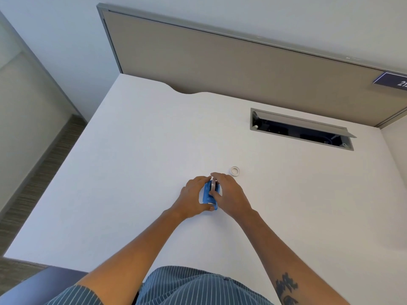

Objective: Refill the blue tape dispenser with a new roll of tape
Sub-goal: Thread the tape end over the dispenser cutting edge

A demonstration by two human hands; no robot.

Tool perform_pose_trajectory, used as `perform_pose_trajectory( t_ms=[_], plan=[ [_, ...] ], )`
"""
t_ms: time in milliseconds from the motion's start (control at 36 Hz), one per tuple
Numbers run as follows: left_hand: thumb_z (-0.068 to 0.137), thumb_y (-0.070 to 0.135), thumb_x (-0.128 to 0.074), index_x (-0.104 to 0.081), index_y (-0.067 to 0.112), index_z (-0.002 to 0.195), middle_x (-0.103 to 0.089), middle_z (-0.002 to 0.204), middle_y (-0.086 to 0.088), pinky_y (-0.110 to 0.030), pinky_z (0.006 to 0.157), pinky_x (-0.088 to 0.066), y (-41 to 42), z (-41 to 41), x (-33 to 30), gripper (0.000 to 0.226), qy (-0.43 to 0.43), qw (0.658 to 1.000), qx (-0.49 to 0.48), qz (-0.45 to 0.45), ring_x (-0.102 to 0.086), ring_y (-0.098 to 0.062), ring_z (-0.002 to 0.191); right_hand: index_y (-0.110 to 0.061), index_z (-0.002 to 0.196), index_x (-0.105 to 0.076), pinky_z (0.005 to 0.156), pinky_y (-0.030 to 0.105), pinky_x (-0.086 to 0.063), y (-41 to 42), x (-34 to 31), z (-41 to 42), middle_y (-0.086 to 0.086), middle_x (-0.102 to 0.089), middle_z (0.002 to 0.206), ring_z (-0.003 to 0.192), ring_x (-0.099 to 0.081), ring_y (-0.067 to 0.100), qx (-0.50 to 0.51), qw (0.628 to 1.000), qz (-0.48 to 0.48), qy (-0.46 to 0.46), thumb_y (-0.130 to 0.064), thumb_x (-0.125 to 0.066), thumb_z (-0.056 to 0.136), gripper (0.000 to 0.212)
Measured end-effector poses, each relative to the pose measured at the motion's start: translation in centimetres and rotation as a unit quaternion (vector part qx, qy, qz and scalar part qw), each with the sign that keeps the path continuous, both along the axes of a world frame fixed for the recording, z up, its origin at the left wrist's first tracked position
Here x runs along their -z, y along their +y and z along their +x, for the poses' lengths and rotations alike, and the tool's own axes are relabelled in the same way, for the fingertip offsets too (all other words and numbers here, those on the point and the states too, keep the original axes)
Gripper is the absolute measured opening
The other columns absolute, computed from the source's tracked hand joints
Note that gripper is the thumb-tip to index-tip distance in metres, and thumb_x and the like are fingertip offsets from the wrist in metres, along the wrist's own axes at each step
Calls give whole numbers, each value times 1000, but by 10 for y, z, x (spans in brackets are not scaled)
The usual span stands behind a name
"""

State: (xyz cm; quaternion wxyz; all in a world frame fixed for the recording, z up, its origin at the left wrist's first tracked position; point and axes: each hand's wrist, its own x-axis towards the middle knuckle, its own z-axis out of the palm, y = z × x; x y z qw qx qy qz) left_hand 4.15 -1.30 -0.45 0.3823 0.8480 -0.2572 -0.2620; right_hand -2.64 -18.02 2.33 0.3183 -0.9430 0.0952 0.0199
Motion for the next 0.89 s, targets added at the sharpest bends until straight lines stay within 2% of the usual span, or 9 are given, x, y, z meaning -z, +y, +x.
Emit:
perform_pose_trajectory(
  t_ms=[139, 250, 306, 444, 528, 694, 750, 889],
  plan=[
    [68, 49, -91, -44, 30, 148, -47, 151, 8, -38, 113, -36, -2, -1, 1, 95, -5, 1000, -3, -4, -44, -18, 136, -22, 139, -55, 93, 24, -44, 2, 0, 1, 0, -63, 124, 114, -56, 18, 3, 1000, -3, 4, -17, -69, 94, 48],
    [67, 50, -91, -45, 34, 146, -48, 148, 10, -37, 111, -38, -2, -1, 1, 93, -5, 1000, -2, -10, -44, -17, 133, -24, 133, -59, 94, 34, -52, 2, 0, 0, 2, -65, 118, 108, -59, 21, 5, 1000, -19, 4, -20, -68, 93, 41],
    [66, 52, -89, -44, 36, 145, -49, 146, 11, -33, 107, -36, -1, -1, 1, 92, -6, 1000, -2, -15, -45, -17, 131, -26, 130, -61, 92, 35, -53, 2, 0, 0, 2, -66, 115, 105, -61, 22, 16, 1000, -19, 1, -21, -68, 92, 38],
    [65, 56, -87, -46, 39, 141, -51, 143, 12, -36, 109, -40, -2, -1, -1, 88, -12, 1000, -2, -29, -46, -16, 129, -29, 130, -63, 90, 30, -50, 2, 0, 0, 2, -66, 116, 104, -62, 20, 45, 999, -6, 15, -25, -69, 92, 39],
    [70, 57, -85, -48, 34, 144, -51, 145, 12, -37, 112, -39, -2, -1, 0, 86, -15, 999, -4, -38, -45, -16, 132, -30, 130, -64, 89, 25, -46, 2, 1, 0, -1, -64, 115, 105, -60, 16, 66, 997, 14, 26, -27, -73, 91, 40],
    [85, 36, -79, -55, 28, 140, -54, 141, 11, -37, 114, -39, -2, -2, 0, 61, -38, 997, -13, -63, -48, -16, 130, -28, 112, -74, 83, 15, -39, 0, 1, 0, -13, -72, 106, 103, -57, 8, 83, 995, 52, 16, -24, -78, 86, 26],
    [87, 31, -77, -57, 27, 138, -56, 139, 10, -35, 113, -39, -3, -1, 0, 55, -41, 997, -20, -70, -48, -15, 129, -28, 106, -77, 82, 16, -42, -1, 1, 2, -16, -73, 102, 100, -59, 9, 88, 994, 64, 8, -23, -79, 85, 22],
    [91, 24, -75, -63, 22, 133, -61, 132, 7, -26, 109, -41, -7, 0, -2, 44, -43, 995, -34, -77, -54, -11, 123, -24, 95, -81, 77, 17, -46, -3, 0, 4, -13, -76, 93, 92, -66, 7, 105, 990, 97, -4, -16, -81, 83, 14]
  ],
)
